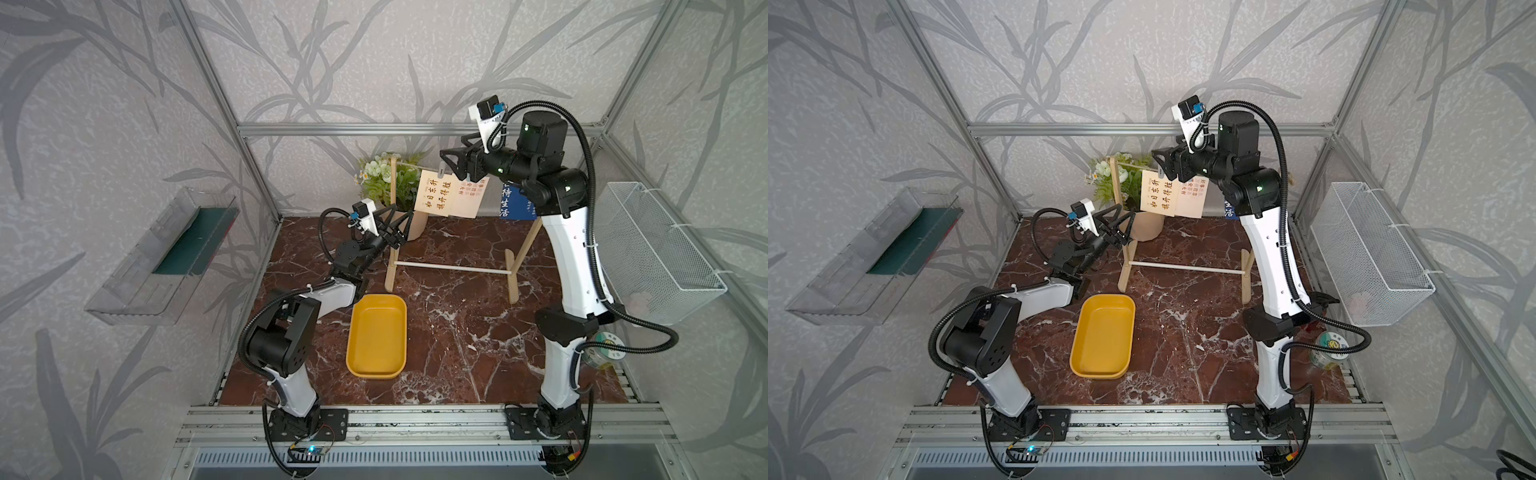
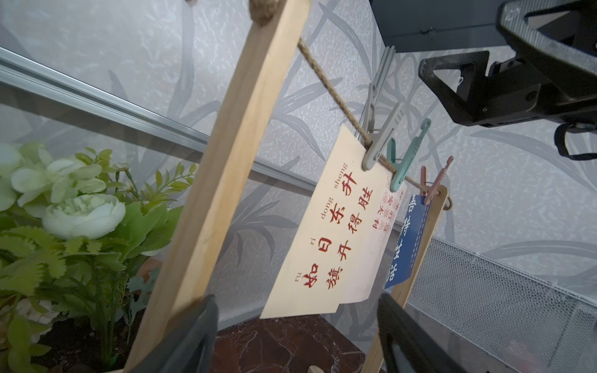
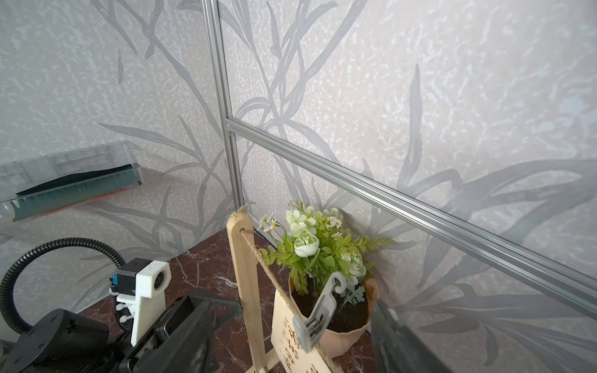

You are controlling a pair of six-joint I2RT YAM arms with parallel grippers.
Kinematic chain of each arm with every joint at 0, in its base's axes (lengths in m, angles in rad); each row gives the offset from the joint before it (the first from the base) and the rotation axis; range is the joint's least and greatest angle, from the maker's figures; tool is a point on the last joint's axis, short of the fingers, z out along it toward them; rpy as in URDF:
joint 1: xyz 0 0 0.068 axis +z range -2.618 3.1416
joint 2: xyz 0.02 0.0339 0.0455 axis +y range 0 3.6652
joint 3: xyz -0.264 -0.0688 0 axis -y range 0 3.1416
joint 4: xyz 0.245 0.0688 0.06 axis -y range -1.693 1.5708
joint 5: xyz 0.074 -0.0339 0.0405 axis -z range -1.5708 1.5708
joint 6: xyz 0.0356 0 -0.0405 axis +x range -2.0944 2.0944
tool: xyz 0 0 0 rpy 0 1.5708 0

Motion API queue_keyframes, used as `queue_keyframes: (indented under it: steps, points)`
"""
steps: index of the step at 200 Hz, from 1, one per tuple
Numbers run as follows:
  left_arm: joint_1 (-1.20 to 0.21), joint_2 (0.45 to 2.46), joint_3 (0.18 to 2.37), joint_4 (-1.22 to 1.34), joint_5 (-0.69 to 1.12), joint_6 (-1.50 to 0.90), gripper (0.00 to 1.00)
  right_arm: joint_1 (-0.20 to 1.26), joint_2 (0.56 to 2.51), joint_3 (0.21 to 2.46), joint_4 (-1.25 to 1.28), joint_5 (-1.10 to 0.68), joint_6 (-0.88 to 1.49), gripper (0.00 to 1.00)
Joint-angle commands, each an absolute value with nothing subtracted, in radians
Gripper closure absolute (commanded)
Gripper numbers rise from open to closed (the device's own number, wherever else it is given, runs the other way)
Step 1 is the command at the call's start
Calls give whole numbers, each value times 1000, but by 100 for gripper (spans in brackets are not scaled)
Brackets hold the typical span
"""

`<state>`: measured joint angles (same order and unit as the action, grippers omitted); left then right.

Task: Remove the postcards from the strings
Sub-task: Pinch the postcard on the clothesline.

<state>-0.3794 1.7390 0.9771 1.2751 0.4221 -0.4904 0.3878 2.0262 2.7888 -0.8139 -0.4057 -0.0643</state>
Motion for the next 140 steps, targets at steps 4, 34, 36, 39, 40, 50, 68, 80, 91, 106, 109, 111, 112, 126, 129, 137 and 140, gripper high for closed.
queue_keyframes:
  steps: [4,34,36,39,40,50,68,80,91,106,109,111,112,126,129,137,140]
  points:
    - [-378,1701,1030,1159,467,-382,21,387,1989,2773,-817,-432,-46,26]
    - [-379,1703,1095,1056,494,-337,21,391,1970,2732,-804,-435,-46,26]
    - [-379,1705,1097,1056,495,-334,21,390,1968,2730,-804,-435,-46,26]
    - [-379,1707,1101,1056,496,-330,21,392,1966,2725,-801,-435,-47,26]
    - [-379,1707,1103,1056,497,-329,21,392,1966,2725,-800,-435,-47,26]
    - [-377,1724,1128,1035,509,-321,21,394,1961,2716,-792,-438,-46,26]
    - [-377,1750,1171,1002,527,-315,21,398,1955,2707,-782,-448,-43,26]
    - [-377,1761,1184,1006,523,-314,20,400,1956,2708,-782,-452,-47,26]
    - [-376,1771,1205,988,525,-302,20,402,1956,2706,-784,-449,-50,26]
    - [-377,1787,1246,945,544,-287,20,402,1954,2707,-787,-444,-52,26]
    - [-377,1791,1253,937,547,-285,19,402,1954,2706,-787,-443,-52,26]
    - [-377,1794,1257,933,550,-284,19,402,1954,2706,-788,-443,-53,26]
    - [-377,1795,1261,931,551,-283,19,402,1953,2706,-788,-443,-52,26]
    - [-376,1810,1289,908,563,-274,19,403,1952,2707,-786,-448,-51,26]
    - [-376,1811,1294,903,561,-271,19,403,1951,2706,-784,-448,-50,26]
    - [-374,1817,1306,891,560,-266,19,406,1950,2706,-784,-449,-50,26]
    - [-373,1819,1311,886,560,-266,19,406,1950,2706,-784,-449,-51,26]
